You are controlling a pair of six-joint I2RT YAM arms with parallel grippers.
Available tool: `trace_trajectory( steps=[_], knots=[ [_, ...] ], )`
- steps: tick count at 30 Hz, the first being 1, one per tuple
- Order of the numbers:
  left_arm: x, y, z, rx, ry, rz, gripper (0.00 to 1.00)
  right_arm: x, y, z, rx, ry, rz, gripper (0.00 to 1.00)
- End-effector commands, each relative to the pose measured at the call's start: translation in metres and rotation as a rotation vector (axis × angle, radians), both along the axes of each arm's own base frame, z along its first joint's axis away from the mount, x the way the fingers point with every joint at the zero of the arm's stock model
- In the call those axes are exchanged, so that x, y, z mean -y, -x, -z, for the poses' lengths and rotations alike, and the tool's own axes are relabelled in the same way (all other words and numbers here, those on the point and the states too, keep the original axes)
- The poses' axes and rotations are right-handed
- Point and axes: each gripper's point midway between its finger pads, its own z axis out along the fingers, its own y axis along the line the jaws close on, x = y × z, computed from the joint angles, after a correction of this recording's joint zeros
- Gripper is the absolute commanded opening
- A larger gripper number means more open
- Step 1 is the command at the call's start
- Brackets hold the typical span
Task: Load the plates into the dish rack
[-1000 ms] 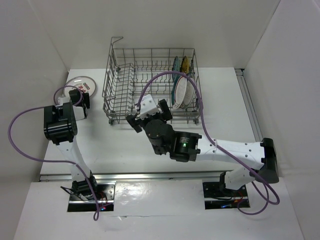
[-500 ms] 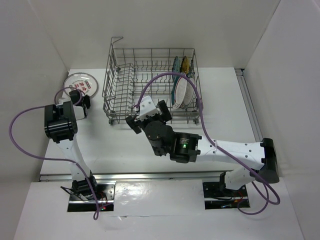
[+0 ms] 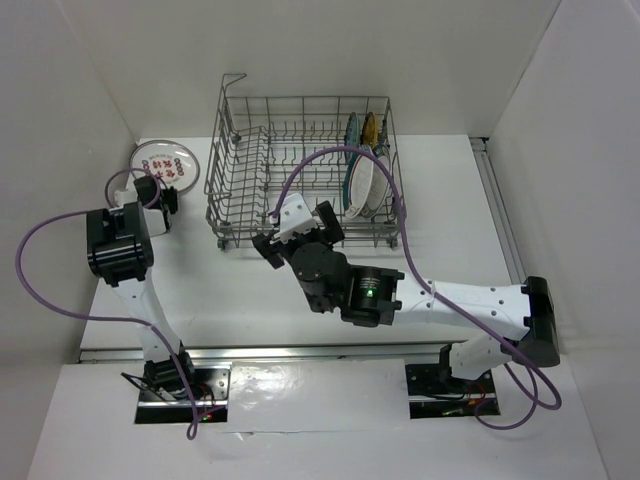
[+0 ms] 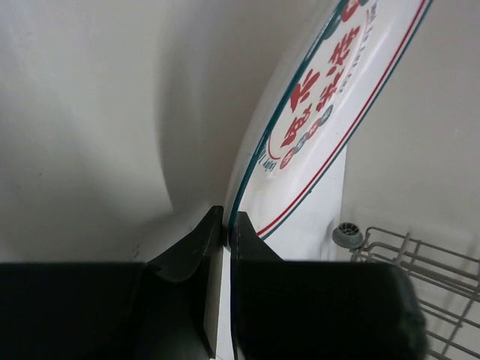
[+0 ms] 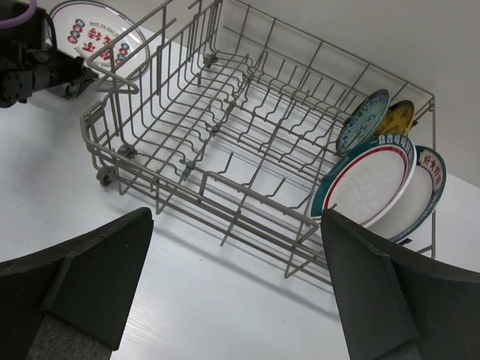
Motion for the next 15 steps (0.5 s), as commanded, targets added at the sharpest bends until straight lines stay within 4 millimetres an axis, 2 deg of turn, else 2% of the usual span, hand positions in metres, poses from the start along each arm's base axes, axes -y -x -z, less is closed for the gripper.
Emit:
trace_trajectory(
  steps=[1,3,4,6,7,8,9,10,12,13,14,15],
  knots=[
    [-0.002,0.010,0.001,-0.152,-0.154,0.096,0.00,0.003,0.004,-0.020,0.018,-0.086,-0.010,1.00],
    [0.004,0.010,0.001,-0.231,-0.254,0.179,0.00,0.003,0.004,-0.016,0.012,-0.087,-0.010,1.00],
    [0.001,0.000,-0.013,-0.224,-0.292,0.196,0.00,0.006,0.005,-0.014,0.010,-0.079,-0.010,1.00],
    [0.003,0.001,-0.029,-0.282,-0.369,0.197,0.00,0.008,0.004,-0.010,0.010,-0.068,0.004,1.00],
    [0.000,0.007,-0.034,-0.305,-0.391,0.188,0.00,0.011,0.005,-0.014,0.012,-0.080,0.004,1.00],
    [0.003,0.006,-0.047,-0.294,-0.422,0.191,0.00,0.013,0.006,-0.014,0.008,-0.093,0.004,1.00],
    [-0.003,0.011,-0.071,-0.275,-0.461,0.156,0.00,0.013,0.006,-0.014,0.002,-0.108,0.005,1.00],
    [0.000,0.014,-0.081,-0.272,-0.494,0.164,0.00,0.019,0.007,-0.020,0.002,-0.127,0.006,1.00],
    [-0.004,0.017,-0.112,-0.239,-0.540,0.142,0.00,0.021,0.009,-0.019,-0.008,-0.135,-0.002,1.00],
    [-0.004,0.019,-0.147,-0.198,-0.585,0.124,0.00,0.023,0.010,-0.022,-0.009,-0.153,-0.002,1.00],
    [-0.005,0.024,-0.158,-0.195,-0.603,0.116,0.00,0.028,0.011,-0.021,-0.010,-0.149,-0.002,1.00],
    [-0.005,0.026,-0.178,-0.171,-0.625,0.113,0.00,0.028,0.011,-0.017,-0.015,-0.147,-0.001,1.00]
  ],
)
